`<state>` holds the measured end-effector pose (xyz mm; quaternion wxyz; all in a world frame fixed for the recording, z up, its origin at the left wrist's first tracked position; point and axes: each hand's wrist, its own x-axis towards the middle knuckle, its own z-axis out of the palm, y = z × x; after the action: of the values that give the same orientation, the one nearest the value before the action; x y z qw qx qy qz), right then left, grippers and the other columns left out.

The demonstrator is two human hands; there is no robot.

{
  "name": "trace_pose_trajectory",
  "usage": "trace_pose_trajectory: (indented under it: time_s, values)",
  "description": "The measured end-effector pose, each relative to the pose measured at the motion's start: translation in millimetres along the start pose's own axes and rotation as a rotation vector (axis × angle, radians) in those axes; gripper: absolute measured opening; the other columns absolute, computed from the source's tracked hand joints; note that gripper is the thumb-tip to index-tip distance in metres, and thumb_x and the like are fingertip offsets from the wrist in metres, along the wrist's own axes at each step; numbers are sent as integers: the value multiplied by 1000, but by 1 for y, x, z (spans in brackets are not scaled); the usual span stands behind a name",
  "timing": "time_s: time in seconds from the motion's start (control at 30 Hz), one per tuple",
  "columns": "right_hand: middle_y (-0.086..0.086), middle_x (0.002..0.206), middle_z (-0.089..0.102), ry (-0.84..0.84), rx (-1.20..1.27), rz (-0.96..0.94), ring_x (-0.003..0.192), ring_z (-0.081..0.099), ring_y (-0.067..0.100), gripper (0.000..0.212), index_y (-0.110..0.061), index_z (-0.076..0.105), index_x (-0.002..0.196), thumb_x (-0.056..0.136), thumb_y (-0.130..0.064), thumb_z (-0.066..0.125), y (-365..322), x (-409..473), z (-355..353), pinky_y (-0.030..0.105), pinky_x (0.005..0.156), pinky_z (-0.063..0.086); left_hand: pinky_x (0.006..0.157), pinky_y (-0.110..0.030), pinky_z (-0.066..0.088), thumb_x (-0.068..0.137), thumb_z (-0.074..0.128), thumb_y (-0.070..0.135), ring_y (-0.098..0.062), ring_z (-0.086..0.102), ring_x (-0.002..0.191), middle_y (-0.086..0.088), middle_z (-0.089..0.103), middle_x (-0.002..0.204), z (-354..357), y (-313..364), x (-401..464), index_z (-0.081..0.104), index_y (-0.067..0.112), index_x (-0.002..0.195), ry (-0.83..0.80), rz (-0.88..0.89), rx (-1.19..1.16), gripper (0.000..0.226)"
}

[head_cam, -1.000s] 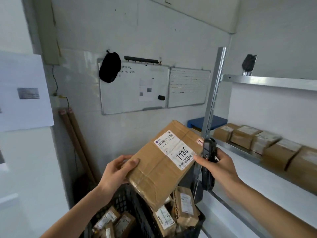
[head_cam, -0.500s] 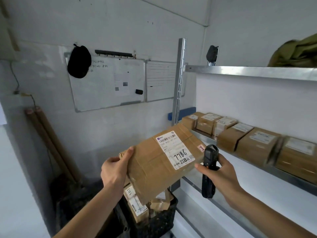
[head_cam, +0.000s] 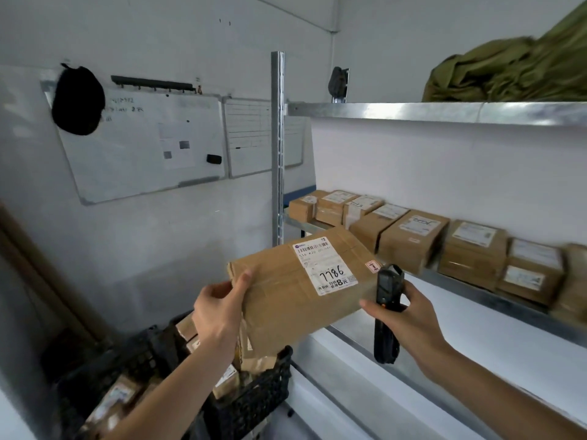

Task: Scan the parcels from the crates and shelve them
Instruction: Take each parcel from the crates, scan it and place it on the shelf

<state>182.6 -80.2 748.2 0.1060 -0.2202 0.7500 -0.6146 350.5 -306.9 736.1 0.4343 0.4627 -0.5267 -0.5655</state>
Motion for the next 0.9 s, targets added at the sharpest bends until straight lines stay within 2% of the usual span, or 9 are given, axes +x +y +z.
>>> trace_pose_trajectory:
  time_s: [0.2,0.3,0.37,0.43,0.53,0.63,0.73,0.8,0.9]
  values:
    - [-2,100,72,84,-42,50,90,67,15,40,-24,65,111,78,-21,89,6,-28,-30,24,67,47,96,-49,55,83,75,51,-19,67,99,6,72,104,5,-1,-22,69,33,105,-252,91,-56,29]
    - [0,101,72,88,-73,76,90,67,16,39,-21,66,110,78,-17,88,5,-45,-46,25,67,47,96,-52,53,85,71,55,-23,66,103,3,71,109,6,-2,-30,68,36,118,-352,32,-81,39]
    - [-1,98,72,70,-110,85,90,68,16,39,-24,67,108,77,-15,89,2,-59,-58,25,68,48,92,-49,53,85,70,56,-24,64,103,0,69,112,6,-1,-39,66,35,125,-389,-26,-103,45]
    - [1,96,73,62,-162,100,91,70,20,38,-25,67,107,76,-15,89,2,-74,-73,31,75,54,86,-46,54,84,71,55,-25,62,103,-1,67,115,10,-3,-47,64,37,126,-420,-92,-131,46]
    - [7,90,73,76,-225,136,90,72,30,32,-19,68,100,75,-13,87,4,-94,-96,46,87,59,76,-40,52,88,71,46,-22,59,99,2,63,111,16,-2,-65,64,42,118,-525,-115,-168,31]
    - [5,87,74,100,-254,149,88,72,31,32,-19,69,99,75,-10,87,8,-115,-120,49,89,59,88,-45,50,87,74,36,-20,58,95,0,65,109,23,-2,-81,65,29,103,-571,-43,-153,19]
    - [2,88,75,149,-227,176,88,73,30,36,-23,71,101,73,-8,88,16,-133,-147,52,90,60,94,-52,48,84,78,34,-23,58,94,0,66,101,38,-1,-100,65,21,88,-592,-68,-161,19]
    - [7,90,75,156,-205,195,87,73,34,34,-18,72,101,74,-5,88,22,-144,-165,51,88,61,90,-50,49,84,79,36,-24,59,95,2,67,97,50,-1,-117,69,22,84,-624,-58,-166,18]
    - [16,95,74,175,-154,231,85,74,39,30,-13,71,101,77,0,85,25,-164,-190,36,68,63,95,-52,50,84,79,41,-25,60,101,3,68,101,69,-3,-142,74,28,84,-672,-57,-154,14]
